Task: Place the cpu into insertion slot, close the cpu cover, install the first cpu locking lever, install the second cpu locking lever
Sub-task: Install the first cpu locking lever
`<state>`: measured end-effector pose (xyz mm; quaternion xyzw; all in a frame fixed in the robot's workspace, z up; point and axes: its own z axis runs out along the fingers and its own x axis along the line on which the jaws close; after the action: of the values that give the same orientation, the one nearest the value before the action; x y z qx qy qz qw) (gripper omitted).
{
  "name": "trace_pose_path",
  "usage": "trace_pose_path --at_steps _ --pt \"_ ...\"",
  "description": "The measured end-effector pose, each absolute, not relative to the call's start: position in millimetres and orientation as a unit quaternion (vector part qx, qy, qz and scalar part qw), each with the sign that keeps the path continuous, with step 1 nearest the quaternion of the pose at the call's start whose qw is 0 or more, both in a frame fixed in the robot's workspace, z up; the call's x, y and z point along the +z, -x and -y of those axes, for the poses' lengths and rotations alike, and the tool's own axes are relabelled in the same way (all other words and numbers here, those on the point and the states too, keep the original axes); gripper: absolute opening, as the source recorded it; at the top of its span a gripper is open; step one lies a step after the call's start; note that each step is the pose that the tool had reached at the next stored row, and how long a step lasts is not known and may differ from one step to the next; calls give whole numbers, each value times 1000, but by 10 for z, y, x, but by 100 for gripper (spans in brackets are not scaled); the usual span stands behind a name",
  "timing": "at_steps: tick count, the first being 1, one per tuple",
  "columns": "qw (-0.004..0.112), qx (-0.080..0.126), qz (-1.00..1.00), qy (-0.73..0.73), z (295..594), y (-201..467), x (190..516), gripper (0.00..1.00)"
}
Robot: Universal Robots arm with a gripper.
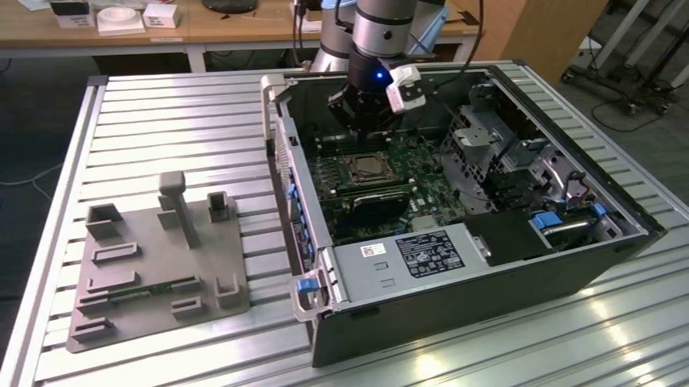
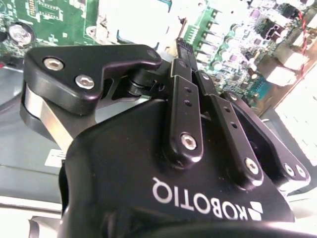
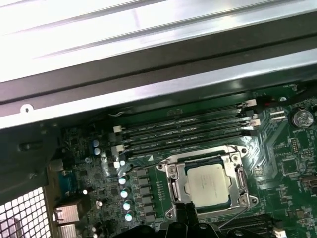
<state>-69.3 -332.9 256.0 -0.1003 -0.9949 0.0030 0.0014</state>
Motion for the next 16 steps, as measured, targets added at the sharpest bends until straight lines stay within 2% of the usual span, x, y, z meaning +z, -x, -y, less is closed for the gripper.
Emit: trace_pose_path --at_steps 16 --pt "1 2 999 50 3329 878 2560 10"
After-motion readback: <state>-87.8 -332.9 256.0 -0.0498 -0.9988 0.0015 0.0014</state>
